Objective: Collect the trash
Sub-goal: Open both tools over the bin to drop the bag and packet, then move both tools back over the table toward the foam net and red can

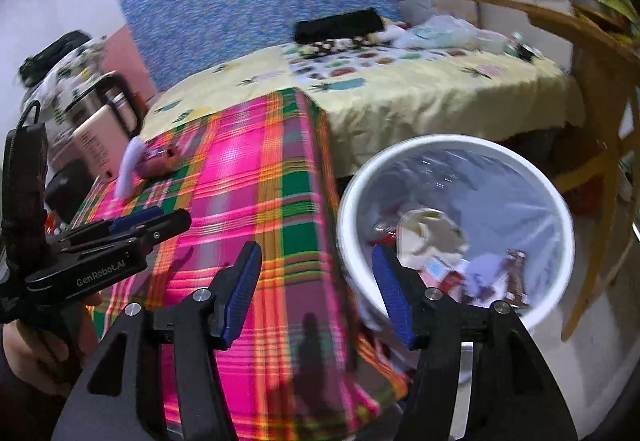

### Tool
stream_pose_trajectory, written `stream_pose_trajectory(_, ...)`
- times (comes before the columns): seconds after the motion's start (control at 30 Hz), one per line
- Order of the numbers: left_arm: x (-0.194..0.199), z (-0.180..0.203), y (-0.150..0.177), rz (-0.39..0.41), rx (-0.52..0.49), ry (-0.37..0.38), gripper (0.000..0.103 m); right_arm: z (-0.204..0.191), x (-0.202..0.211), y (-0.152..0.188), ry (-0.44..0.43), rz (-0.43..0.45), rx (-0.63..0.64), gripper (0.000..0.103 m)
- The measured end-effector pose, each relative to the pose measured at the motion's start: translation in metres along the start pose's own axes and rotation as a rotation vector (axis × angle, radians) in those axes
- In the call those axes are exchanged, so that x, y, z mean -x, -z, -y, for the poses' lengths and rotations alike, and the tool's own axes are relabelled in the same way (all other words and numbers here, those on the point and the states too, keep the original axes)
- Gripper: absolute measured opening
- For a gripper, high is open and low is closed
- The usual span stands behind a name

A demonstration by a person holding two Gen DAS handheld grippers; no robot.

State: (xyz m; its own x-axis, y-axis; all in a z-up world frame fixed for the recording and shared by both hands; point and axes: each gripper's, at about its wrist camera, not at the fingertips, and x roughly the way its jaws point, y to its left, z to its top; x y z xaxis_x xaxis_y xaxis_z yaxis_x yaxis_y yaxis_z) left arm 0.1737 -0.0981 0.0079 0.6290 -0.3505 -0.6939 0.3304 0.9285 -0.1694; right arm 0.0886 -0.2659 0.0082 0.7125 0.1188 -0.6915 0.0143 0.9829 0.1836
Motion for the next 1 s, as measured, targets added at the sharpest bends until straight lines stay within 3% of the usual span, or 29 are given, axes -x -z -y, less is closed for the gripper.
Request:
stream_pose_trajectory(0.13, 0.016, -0.029, 0.013, 0.016, 0.04, -0.038, 0.042, -0.021, -0.008, 0.001, -0.039, -0.028, 0.044, 0.059)
stream_pose_trajectory(0.47, 0.034, -0.089, 0.019, 0.04, 0.121, -0.13, 0.041, -0.078, -0.024, -0.008, -0.141, -0.062, 0.176, 0.059)
stream_pose_trajectory(0.8, 0.028, -0.151, -0.014, 0.062, 0.138, -0.213, 0.042, -0.124, -0.047, -0.037, -0.196, -0.045, 0.328, 0.059)
stream_pose_trajectory(1.0, 0.006, -0.18, -0.031, 0.037, 0.139, -0.216, 0.047, -0.144, -0.067, -0.052, -0.209, -0.059, 0.377, 0.059)
